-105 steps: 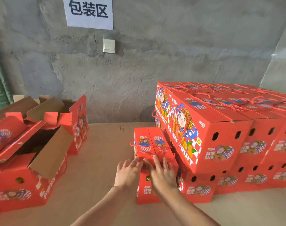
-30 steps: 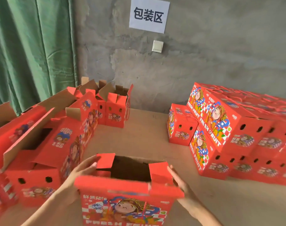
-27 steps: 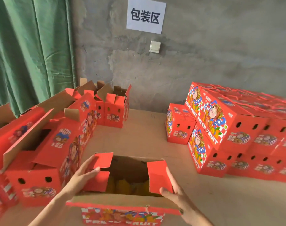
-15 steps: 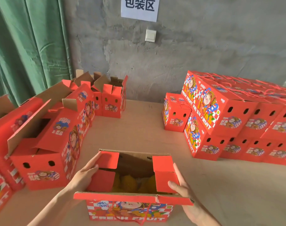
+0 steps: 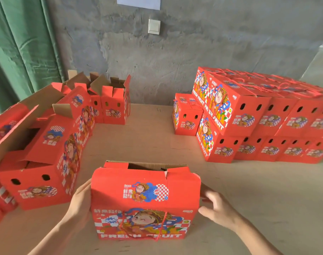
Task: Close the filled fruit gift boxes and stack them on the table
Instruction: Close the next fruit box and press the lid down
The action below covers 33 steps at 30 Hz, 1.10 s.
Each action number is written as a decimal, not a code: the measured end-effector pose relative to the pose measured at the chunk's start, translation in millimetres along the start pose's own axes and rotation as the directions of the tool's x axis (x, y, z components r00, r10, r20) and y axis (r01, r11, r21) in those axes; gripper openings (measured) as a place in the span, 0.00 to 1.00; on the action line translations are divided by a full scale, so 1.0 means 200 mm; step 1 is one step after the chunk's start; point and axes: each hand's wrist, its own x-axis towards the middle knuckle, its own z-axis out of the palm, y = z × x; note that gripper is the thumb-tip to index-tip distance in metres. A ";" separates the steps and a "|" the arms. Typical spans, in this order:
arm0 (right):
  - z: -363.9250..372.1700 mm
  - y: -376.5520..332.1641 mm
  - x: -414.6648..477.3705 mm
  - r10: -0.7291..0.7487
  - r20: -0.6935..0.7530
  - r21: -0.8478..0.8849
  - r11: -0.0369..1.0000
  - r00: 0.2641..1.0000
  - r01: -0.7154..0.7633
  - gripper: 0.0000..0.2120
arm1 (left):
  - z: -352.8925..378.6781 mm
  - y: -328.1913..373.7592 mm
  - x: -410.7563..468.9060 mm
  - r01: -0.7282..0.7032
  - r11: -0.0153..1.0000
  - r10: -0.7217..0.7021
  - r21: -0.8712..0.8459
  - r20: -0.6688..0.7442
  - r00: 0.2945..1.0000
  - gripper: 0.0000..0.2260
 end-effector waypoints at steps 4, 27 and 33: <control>-0.06 -0.04 -0.01 0.018 0.073 0.058 0.998 0.997 -0.022 0.31 | 0.01 0.00 -0.02 -0.026 0.999 0.028 0.026 -0.073 0.997 0.12; 0.25 -0.07 0.21 -0.274 -0.640 -0.304 0.948 0.718 0.091 0.11 | 0.14 0.06 -0.15 -0.530 0.111 0.540 0.841 0.397 0.743 0.22; 0.26 -0.07 0.21 -0.193 -0.718 -0.192 0.978 0.669 0.076 0.04 | 0.15 0.06 -0.14 -0.436 0.089 0.554 0.895 0.320 0.768 0.17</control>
